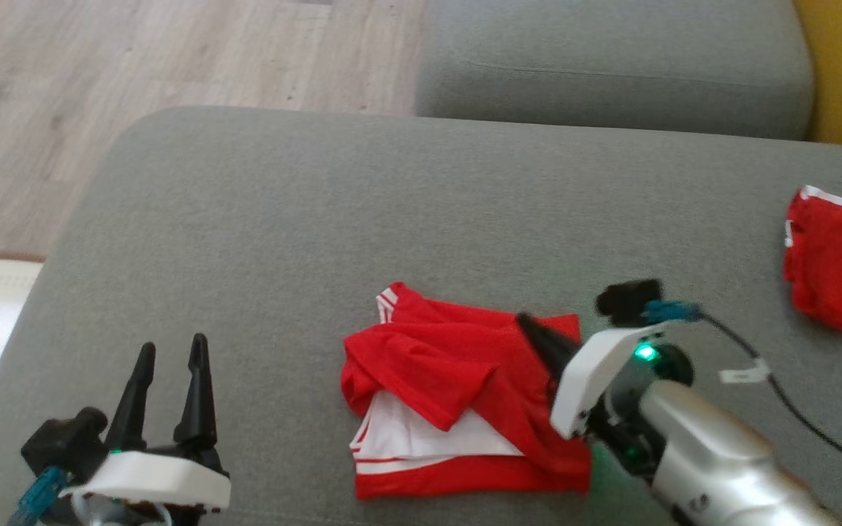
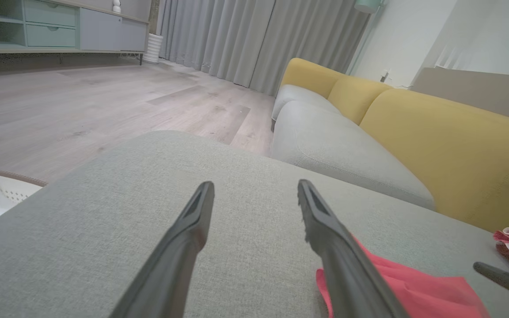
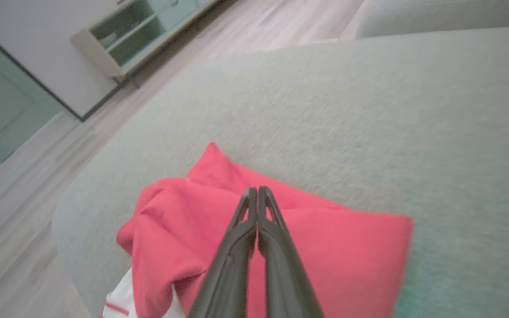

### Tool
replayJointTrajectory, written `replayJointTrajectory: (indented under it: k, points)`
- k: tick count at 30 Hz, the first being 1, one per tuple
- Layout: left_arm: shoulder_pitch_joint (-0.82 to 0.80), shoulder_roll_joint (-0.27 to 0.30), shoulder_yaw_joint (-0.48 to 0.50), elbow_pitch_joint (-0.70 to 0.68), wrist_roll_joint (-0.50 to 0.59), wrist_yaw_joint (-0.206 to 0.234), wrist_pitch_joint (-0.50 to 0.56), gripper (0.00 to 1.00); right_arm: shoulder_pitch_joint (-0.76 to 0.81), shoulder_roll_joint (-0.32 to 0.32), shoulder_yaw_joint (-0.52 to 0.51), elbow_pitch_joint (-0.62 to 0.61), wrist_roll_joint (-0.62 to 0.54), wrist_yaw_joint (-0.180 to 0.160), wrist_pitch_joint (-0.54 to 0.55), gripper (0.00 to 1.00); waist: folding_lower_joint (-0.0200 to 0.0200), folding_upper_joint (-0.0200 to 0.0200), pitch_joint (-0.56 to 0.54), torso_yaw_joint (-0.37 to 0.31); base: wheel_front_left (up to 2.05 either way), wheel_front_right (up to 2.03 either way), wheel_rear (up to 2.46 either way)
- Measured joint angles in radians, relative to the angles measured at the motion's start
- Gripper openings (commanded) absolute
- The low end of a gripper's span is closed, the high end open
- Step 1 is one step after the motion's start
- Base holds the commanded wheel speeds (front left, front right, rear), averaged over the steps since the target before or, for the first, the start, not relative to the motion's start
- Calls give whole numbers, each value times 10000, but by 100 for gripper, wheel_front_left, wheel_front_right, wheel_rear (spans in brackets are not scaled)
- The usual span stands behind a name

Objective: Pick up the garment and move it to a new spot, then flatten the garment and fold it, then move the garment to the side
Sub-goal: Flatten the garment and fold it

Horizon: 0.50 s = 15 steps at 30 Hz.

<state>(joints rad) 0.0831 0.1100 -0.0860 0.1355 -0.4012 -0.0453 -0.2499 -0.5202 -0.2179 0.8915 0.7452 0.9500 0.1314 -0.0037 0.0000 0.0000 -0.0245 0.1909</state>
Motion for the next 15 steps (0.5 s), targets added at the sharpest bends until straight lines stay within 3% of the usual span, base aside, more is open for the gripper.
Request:
replayJointTrajectory:
  k: [7,15]
  points:
    - [-10,-109,13,247,117,-90,-27,100,260,667,794,257,-278,0,1241,0,0,0,114,612,0,0,0]
    - [-52,-165,29,387,127,-163,-27,100,672,1093,1595,-219,-105,0,1848,0,0,0,333,861,0,0,0]
